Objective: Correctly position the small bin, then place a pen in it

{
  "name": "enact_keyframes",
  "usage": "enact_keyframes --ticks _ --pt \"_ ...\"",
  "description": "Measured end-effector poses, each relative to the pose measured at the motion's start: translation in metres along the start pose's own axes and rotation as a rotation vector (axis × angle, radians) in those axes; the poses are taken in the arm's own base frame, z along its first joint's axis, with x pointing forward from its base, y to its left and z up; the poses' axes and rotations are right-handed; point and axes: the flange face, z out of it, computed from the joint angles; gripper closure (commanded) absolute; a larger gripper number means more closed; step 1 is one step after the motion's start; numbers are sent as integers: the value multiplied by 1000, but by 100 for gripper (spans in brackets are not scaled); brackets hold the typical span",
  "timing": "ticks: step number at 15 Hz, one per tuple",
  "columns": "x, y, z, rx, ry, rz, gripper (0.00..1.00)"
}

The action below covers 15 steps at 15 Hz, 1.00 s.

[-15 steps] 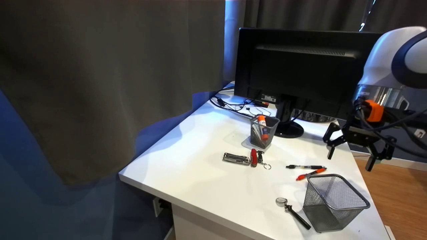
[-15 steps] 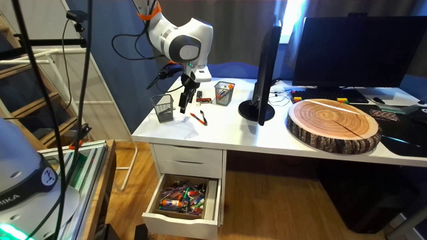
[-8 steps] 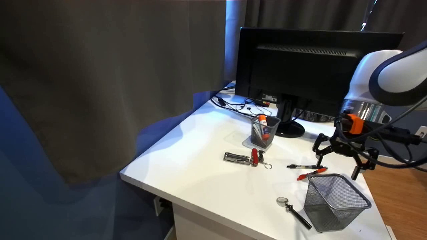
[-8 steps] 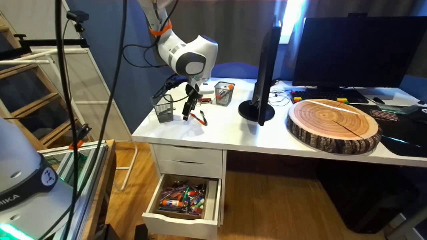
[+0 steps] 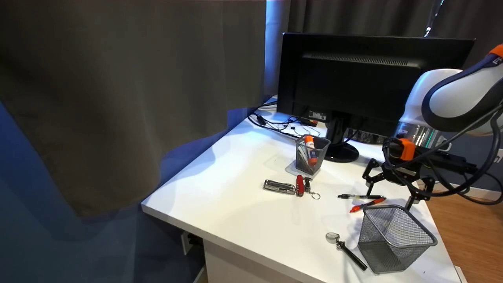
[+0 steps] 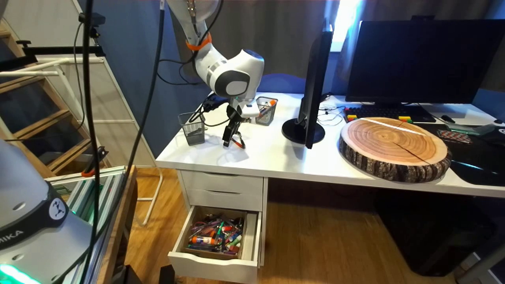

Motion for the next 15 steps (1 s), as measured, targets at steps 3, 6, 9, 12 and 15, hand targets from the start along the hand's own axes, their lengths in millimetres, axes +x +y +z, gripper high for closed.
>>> enact_keyframes --ticks 3,6,9,12,15 --pt "7 1 3 -3 5 11 27" --pt "11 2 6 -7 6 19 50" --pt "12 3 7 -10 7 22 23" --pt "12 0 6 -6 11 24 15" --pt "13 1 7 -9 13 33 6"
